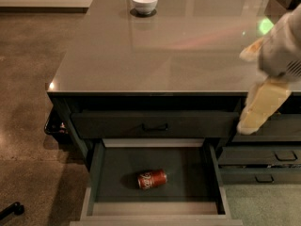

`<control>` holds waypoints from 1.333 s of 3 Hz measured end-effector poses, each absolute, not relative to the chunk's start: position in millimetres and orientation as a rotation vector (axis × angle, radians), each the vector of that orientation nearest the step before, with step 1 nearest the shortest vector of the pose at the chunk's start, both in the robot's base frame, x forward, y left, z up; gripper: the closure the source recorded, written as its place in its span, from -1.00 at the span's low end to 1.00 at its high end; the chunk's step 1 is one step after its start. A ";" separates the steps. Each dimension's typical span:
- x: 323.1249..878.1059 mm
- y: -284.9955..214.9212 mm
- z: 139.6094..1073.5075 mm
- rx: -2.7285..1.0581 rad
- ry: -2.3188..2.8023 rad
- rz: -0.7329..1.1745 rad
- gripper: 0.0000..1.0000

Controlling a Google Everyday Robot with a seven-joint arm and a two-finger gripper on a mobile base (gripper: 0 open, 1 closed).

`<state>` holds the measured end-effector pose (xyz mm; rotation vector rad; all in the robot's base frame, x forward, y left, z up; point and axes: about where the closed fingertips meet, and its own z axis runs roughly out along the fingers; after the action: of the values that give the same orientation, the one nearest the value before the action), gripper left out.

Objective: Pick coke can from middle drawer and place on counter

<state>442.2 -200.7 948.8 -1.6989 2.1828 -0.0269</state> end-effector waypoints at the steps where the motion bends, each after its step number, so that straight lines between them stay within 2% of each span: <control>1: 437.3 -160.4 861.0 -1.701 2.107 0.241 -1.00; 2: 431.8 -117.5 775.1 -1.680 2.023 0.463 -1.00; 4: 445.4 -110.2 766.0 -1.642 1.997 0.439 -1.00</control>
Offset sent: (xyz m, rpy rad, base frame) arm 0.0026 0.1379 -0.2770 0.5561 0.1182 0.1714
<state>445.4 -110.2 766.0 -1.6418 1.9972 0.4391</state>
